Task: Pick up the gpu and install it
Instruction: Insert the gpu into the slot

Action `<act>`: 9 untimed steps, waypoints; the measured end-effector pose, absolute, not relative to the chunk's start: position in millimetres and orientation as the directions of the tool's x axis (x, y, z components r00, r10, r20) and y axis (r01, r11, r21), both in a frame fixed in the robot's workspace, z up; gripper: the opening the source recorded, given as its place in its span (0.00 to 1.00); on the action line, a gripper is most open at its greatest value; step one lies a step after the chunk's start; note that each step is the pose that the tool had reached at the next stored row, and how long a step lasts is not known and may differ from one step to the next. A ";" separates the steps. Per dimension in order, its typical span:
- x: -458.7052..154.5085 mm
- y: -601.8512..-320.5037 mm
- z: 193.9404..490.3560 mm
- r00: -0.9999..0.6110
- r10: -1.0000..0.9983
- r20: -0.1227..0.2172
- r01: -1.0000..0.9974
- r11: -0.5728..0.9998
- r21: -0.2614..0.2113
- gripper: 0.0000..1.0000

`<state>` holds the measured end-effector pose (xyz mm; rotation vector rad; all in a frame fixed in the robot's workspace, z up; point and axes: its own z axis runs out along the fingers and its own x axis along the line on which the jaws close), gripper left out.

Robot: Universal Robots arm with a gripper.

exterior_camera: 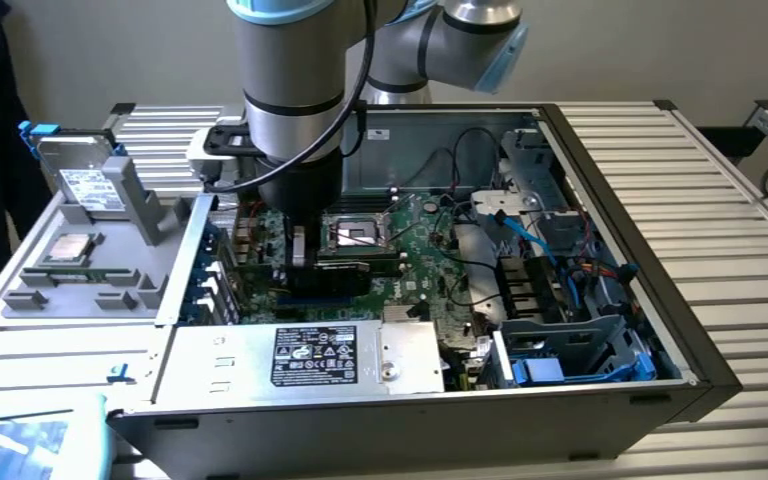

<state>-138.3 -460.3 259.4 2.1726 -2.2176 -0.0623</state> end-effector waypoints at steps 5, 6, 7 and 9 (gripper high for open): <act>-138.4 -460.3 259.3 -0.022 -1.000 -0.002 -0.998 0.022 0.054 0.27; -138.4 -460.3 259.3 -0.024 -1.000 -0.002 -0.998 0.023 0.054 0.27; -138.4 -460.3 259.3 -0.026 -1.000 -0.002 -0.998 0.026 0.054 0.27; -138.4 -460.3 259.4 -0.034 -0.999 -0.002 -0.998 0.034 0.054 0.27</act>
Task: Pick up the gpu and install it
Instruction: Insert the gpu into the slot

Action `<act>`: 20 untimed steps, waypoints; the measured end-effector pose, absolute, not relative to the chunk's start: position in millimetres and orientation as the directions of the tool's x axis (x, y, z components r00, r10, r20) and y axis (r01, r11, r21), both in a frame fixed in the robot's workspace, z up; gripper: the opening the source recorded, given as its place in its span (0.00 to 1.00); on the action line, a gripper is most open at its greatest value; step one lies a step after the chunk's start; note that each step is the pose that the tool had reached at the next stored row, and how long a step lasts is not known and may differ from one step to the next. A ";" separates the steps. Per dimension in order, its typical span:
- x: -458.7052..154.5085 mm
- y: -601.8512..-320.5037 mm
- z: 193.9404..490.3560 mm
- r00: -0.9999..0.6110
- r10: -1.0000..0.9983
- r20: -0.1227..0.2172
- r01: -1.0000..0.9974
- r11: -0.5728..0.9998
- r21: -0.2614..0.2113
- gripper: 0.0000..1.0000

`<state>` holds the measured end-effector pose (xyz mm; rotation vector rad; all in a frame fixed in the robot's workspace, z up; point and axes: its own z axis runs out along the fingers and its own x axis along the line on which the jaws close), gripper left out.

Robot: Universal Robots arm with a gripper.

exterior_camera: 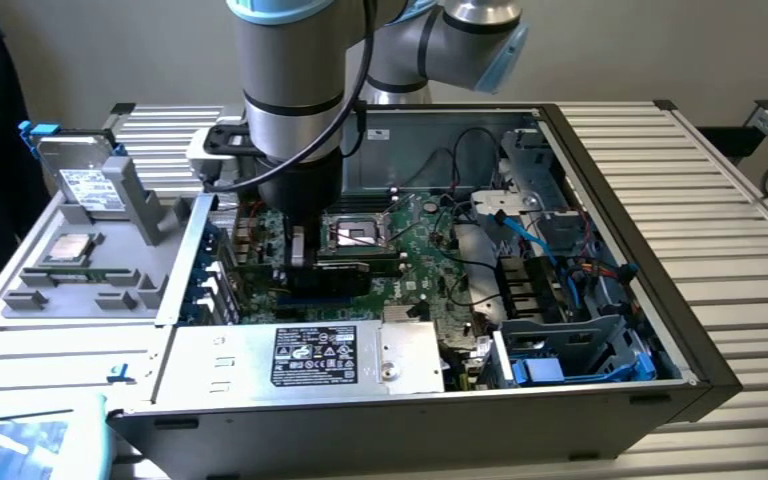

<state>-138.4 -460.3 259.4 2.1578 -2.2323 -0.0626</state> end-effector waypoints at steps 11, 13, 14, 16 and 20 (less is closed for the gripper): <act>-136.1 -460.5 259.6 -0.043 -0.999 -0.002 -0.998 0.043 0.056 0.27; -136.1 -460.6 259.6 -0.043 -0.999 -0.002 -0.998 0.043 0.056 0.27; -136.1 -460.6 259.6 -0.043 -0.999 -0.002 -0.998 0.043 0.056 0.27; -136.1 -460.7 259.6 -0.043 -0.999 -0.002 -0.998 0.043 0.056 0.27; -136.3 -460.7 259.9 -0.043 -0.999 -0.002 -0.998 0.043 0.056 0.27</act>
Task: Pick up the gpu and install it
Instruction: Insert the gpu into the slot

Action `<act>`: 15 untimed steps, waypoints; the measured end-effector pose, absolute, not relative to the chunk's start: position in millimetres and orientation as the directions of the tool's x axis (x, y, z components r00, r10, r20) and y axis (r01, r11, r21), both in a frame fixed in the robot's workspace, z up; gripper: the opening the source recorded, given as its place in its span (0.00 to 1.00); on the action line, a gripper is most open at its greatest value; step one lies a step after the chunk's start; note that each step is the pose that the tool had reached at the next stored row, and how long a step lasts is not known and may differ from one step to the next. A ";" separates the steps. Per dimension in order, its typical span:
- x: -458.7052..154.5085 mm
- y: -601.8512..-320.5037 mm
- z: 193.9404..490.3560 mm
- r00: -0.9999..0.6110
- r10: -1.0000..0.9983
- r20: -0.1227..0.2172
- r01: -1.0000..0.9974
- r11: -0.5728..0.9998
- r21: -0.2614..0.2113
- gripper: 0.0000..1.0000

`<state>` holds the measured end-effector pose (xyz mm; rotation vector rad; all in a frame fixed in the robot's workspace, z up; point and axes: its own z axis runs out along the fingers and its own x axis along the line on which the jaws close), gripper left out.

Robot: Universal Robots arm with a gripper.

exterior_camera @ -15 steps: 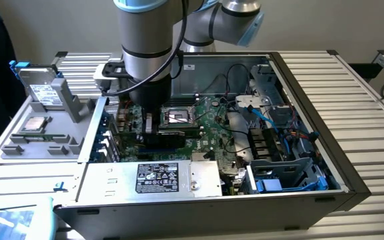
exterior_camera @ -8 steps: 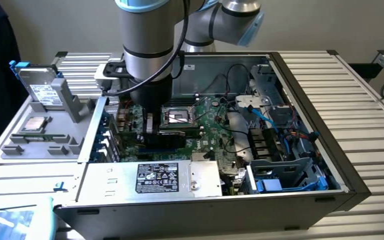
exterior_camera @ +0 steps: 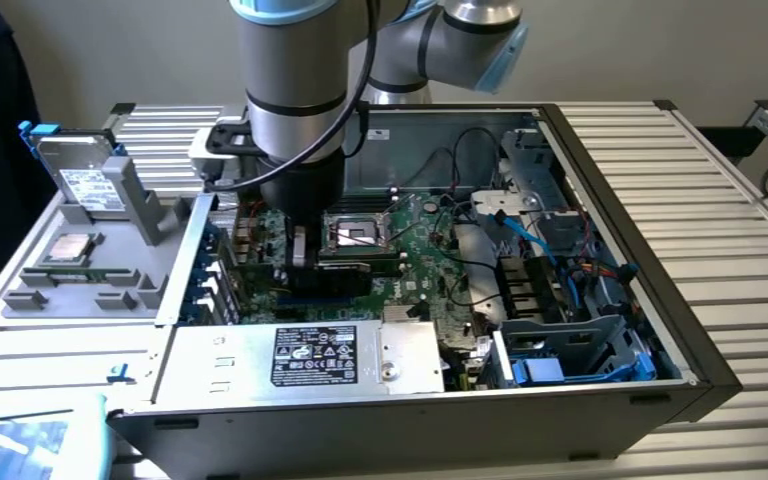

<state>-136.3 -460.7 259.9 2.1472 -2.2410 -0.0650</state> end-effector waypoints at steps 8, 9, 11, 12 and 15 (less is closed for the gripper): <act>-136.3 -460.7 259.7 -0.043 -0.999 -0.002 -0.998 0.043 0.056 0.27; -136.4 -460.8 259.1 -0.043 -0.999 -0.002 -0.998 0.043 0.055 0.27; -136.4 -460.8 259.1 -0.043 -0.999 -0.002 -0.998 0.043 0.055 0.27; -136.4 -460.8 259.0 -0.043 -0.999 -0.002 -0.998 0.043 0.055 0.27; -136.9 -460.5 258.8 -0.043 -0.999 -0.002 -0.998 0.043 0.055 0.27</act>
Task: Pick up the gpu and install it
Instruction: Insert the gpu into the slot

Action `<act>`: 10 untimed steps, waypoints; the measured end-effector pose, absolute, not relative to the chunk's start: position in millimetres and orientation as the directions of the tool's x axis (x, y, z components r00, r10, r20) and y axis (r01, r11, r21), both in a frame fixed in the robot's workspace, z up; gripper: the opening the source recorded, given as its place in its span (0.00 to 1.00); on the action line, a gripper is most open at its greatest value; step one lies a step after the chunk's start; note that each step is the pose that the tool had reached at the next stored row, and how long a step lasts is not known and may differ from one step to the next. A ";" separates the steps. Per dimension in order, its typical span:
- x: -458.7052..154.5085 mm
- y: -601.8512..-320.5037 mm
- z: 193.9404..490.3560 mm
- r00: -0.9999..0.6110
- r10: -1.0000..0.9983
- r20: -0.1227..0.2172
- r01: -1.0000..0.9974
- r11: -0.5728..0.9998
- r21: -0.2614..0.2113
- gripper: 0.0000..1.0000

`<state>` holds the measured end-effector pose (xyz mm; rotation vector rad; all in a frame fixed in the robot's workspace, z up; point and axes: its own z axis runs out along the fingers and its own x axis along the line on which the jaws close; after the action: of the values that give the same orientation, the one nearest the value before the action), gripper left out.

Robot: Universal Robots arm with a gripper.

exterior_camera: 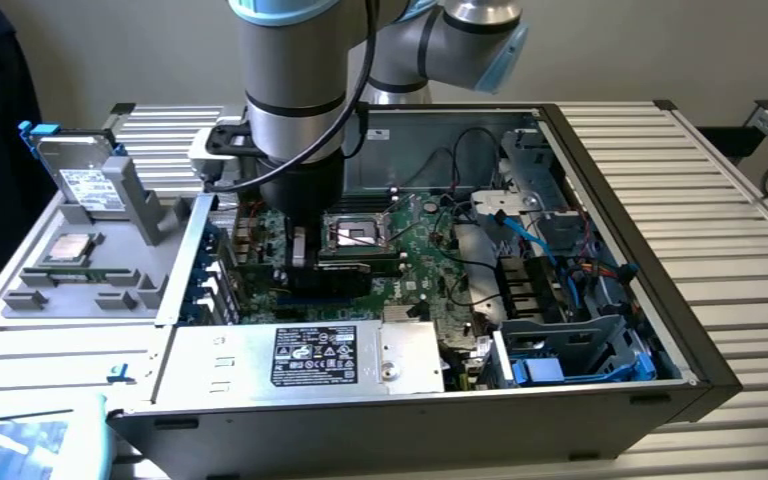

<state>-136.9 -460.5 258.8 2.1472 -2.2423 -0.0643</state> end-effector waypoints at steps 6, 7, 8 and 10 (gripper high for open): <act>-138.0 -460.1 258.6 -0.045 -0.999 -0.002 -0.997 0.045 0.055 0.27; -138.1 -460.5 258.1 -0.045 -0.999 -0.002 -0.997 0.045 0.055 0.27; -138.1 -460.9 257.4 -0.045 -0.999 -0.002 -0.997 0.045 0.055 0.27; -138.1 -461.0 256.9 -0.046 -0.999 -0.002 -0.997 0.045 0.055 0.27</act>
<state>-138.1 -461.0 256.9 2.1445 -2.2444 -0.0637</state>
